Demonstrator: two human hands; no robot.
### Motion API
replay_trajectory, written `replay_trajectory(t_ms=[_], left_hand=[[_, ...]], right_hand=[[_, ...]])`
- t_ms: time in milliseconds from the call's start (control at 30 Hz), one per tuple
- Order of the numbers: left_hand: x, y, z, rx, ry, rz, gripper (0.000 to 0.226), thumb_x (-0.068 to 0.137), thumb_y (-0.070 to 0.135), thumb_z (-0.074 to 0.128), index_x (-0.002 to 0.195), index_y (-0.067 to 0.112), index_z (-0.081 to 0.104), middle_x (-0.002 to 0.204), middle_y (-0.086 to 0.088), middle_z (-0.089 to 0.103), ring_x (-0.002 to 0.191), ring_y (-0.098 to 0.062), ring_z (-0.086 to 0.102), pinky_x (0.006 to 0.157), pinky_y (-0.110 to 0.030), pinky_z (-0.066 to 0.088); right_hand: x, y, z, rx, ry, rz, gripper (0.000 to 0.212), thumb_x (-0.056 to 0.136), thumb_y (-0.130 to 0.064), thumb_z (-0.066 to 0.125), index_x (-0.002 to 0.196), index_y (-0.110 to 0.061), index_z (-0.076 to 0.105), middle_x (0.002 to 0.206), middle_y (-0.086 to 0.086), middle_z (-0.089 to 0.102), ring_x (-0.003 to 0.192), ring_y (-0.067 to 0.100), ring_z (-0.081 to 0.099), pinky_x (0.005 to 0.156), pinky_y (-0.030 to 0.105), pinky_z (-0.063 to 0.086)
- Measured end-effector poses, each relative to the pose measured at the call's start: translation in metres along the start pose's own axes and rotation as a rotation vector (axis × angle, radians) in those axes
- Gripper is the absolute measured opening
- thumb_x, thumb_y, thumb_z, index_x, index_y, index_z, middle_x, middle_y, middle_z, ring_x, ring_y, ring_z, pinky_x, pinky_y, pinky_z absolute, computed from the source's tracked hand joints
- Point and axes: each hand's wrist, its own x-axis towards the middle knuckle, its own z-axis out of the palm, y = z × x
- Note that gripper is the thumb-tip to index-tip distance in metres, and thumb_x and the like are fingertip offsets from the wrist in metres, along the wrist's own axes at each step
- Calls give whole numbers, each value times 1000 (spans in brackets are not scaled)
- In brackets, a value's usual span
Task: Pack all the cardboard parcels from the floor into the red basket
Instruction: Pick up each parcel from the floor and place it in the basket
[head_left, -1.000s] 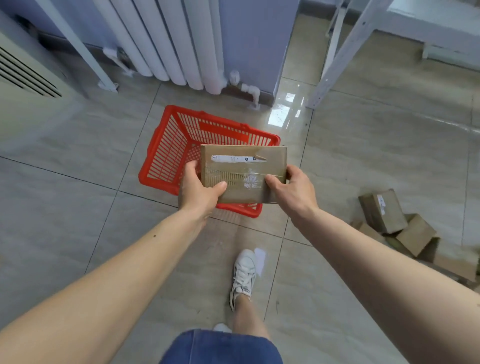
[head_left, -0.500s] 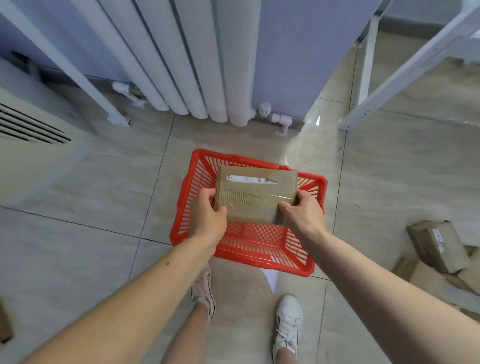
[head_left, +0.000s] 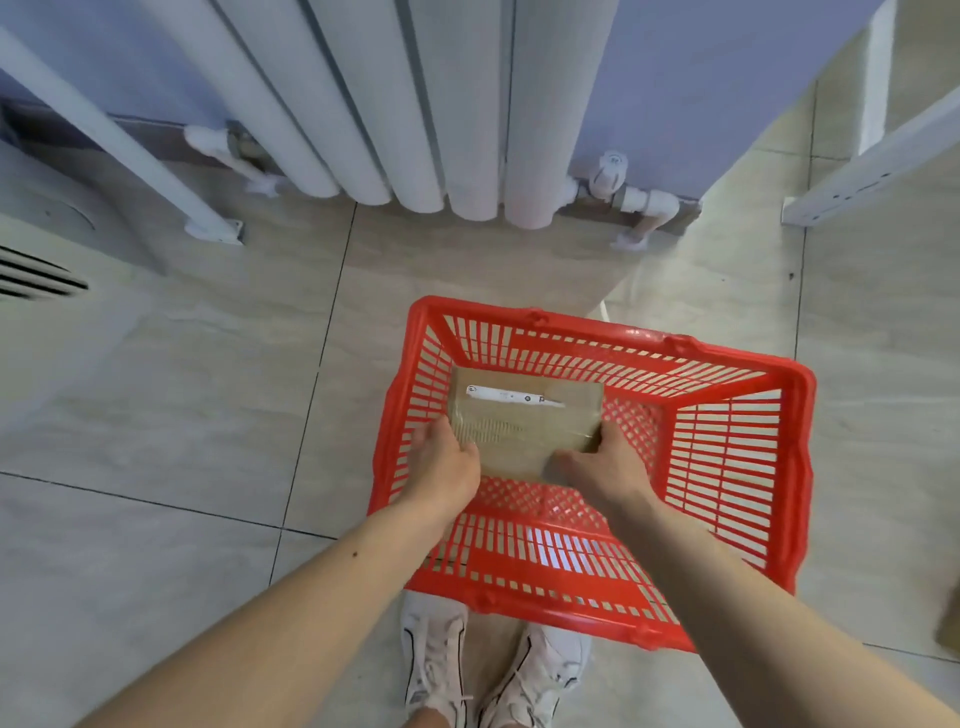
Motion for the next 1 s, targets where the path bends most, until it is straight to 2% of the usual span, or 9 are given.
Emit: replay_trajectory(t_ms=[100, 267, 400, 567, 700, 800, 867, 933, 1000], left_hand=[[36, -15, 16, 12, -9, 12, 48, 97, 16, 44, 145, 16, 38, 148, -7, 33, 137, -25, 37, 116, -45, 31], [87, -38, 42, -12, -4, 22, 53, 94, 20, 50, 145, 20, 35, 147, -4, 41, 136, -24, 41, 112, -47, 38], [102, -43, 50, -48, 16, 35, 55, 96, 26, 48, 148, 25, 30, 152, -1, 37, 141, -22, 36, 113, -49, 36], [90, -35, 42, -94, -3, 50, 49, 99, 28, 44, 147, 27, 32, 151, 2, 40, 139, -19, 38, 115, -45, 34], [65, -18, 28, -82, -20, 60, 44, 102, 27, 40, 145, 25, 33, 148, 1, 42, 137, -19, 40, 109, -36, 34], [31, 8, 18, -85, -12, 78, 40, 101, 26, 41, 141, 21, 40, 143, 2, 47, 132, -18, 45, 106, -32, 35], [7, 27, 12, -90, -20, 98, 43, 99, 30, 44, 140, 20, 41, 144, 1, 49, 130, -19, 48, 110, -39, 38], [-21, 48, 5, -74, -40, 112, 46, 98, 31, 45, 141, 19, 41, 143, -1, 50, 129, -19, 49, 110, -43, 39], [-51, 69, -2, -27, -59, 135, 45, 98, 31, 45, 140, 18, 42, 142, -1, 49, 129, -20, 48, 110, -42, 38]], right_hand=[[33, 12, 18, 48, -1, 31, 69, 64, -15, 76, 127, -14, 49, 113, 4, 64, 102, 25, 63, 91, 42, 56], [80, 26, 41, 100, 20, 14, 76, 57, -12, 81, 126, -16, 50, 111, 1, 65, 102, 23, 64, 90, 42, 58], [100, 28, 51, 107, 60, -37, 73, 64, -13, 79, 130, -15, 47, 113, 2, 63, 98, 20, 61, 87, 34, 55], [99, 28, 48, 94, -6, -39, 75, 72, -12, 76, 135, -17, 36, 120, 5, 59, 102, 21, 59, 93, 37, 54], [72, 21, 28, 15, -18, -2, 61, 84, -14, 69, 136, -10, 36, 129, 13, 58, 100, 21, 60, 77, 26, 53], [36, 14, 2, -74, 19, -35, 65, 87, -22, 68, 143, -7, 37, 142, 14, 53, 120, 28, 58, 98, 40, 49], [7, 10, -15, -69, 50, -57, 63, 88, -25, 68, 143, -9, 41, 145, 11, 51, 125, 28, 55, 101, 41, 47], [-21, 6, -35, -43, 81, -63, 63, 89, -25, 68, 144, -11, 42, 145, 8, 51, 119, 26, 59, 99, 41, 50], [-50, 3, -54, -3, 88, -55, 60, 89, -21, 67, 143, -12, 42, 133, 7, 58, 96, 18, 66, 84, 35, 58]])
